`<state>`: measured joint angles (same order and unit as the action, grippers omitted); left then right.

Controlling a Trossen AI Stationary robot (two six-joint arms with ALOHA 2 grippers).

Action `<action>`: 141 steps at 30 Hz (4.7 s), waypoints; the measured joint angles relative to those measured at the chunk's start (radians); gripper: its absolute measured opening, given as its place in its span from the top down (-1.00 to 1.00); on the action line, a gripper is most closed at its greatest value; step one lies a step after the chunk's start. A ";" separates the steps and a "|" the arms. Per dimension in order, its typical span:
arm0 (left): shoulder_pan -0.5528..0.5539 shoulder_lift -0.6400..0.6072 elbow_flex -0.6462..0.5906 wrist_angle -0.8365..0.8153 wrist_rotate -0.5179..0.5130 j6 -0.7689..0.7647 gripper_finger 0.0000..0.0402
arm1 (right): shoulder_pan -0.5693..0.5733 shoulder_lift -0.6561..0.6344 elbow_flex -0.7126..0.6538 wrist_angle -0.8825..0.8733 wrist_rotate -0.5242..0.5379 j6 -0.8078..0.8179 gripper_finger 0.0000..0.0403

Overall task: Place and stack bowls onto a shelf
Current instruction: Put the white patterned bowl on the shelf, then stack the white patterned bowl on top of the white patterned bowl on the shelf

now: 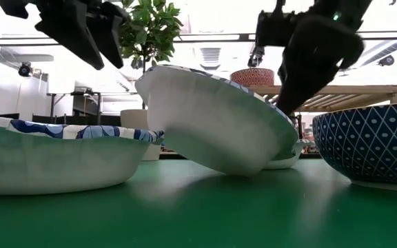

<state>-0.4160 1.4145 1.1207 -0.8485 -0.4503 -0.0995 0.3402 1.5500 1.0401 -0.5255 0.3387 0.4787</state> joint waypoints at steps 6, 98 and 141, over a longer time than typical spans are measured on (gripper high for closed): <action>-0.002 -0.054 -0.062 0.052 -0.011 -0.045 -0.17 | -0.013 0.084 0.000 0.017 -0.025 -0.018 0.34; -0.067 -0.446 -0.385 0.671 -0.221 0.060 -0.15 | -0.664 -0.284 0.321 -0.873 0.176 -0.204 0.72; -0.067 -0.446 -0.385 0.669 -0.221 0.053 -0.15 | -0.017 -0.145 0.472 -0.314 -0.097 -0.182 0.38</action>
<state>-0.4828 0.9680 0.7361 -0.1798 -0.6708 -0.0467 0.3232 1.4047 1.5116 -0.8399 0.2419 0.2962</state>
